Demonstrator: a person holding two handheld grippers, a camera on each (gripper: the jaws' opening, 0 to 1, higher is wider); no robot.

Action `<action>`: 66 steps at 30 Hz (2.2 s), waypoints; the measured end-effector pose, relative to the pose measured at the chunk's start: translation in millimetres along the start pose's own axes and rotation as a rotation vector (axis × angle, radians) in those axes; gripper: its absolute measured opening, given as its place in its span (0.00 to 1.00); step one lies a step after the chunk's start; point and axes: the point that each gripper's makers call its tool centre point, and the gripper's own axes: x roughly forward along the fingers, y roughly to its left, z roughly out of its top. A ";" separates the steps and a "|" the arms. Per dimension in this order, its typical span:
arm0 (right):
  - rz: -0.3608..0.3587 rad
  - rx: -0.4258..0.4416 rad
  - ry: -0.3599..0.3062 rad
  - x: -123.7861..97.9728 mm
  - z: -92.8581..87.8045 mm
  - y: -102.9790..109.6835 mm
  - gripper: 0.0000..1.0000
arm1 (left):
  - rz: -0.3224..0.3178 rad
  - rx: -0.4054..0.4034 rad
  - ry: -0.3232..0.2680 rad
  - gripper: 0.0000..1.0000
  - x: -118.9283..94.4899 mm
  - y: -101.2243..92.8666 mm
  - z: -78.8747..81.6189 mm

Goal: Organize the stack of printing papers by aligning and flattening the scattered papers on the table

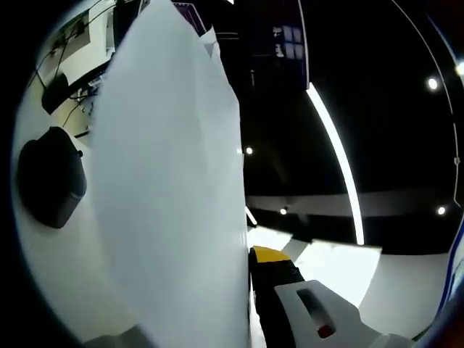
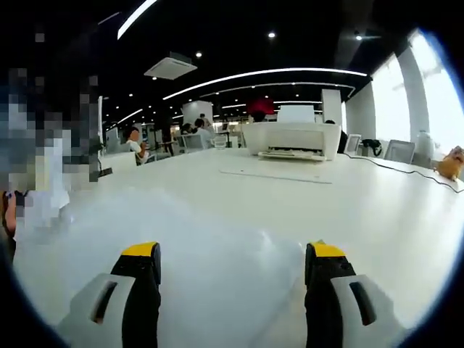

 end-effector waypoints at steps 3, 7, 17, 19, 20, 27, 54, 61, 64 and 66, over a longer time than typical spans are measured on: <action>-0.012 -0.027 0.052 1.9 -9.2 -1.5 0.76 | 0.000 -0.001 -0.001 0.06 0.0 0.3 0.3; -0.018 -0.033 0.052 1.7 -9.6 -2.2 0.75 | -0.001 -0.001 -0.002 0.06 -0.1 0.3 0.4; -0.011 -0.037 0.044 -0.4 -9.8 0.7 0.61 | -0.001 0.002 -0.002 0.06 -0.1 -0.2 0.1; -0.006 -0.036 0.046 -0.9 -10.2 2.6 0.57 | -0.001 0.002 -0.002 0.06 -0.2 -0.3 0.1; 0.000 -0.037 0.046 -0.5 -9.9 3.0 0.55 | -0.002 0.002 -0.002 0.06 -0.2 -0.4 0.1; 0.026 -0.045 0.047 2.8 -7.9 4.8 0.43 | -0.003 0.000 -0.004 0.07 -0.4 -0.9 0.3; 0.054 -0.283 0.050 -4.0 -5.6 30.4 0.15 | -0.004 -0.001 -0.007 0.06 -0.6 -0.5 0.8; 0.045 -0.396 0.039 -5.5 -4.1 36.7 0.13 | -0.004 0.000 -0.007 0.06 -0.6 0.0 1.2; 0.051 -0.375 0.040 -6.6 -3.6 34.3 0.15 | -0.004 0.000 -0.007 0.06 -0.6 0.4 1.6; 0.055 -0.349 0.039 -6.8 -3.6 32.8 0.19 | -0.004 0.000 -0.007 0.06 -0.6 0.5 1.7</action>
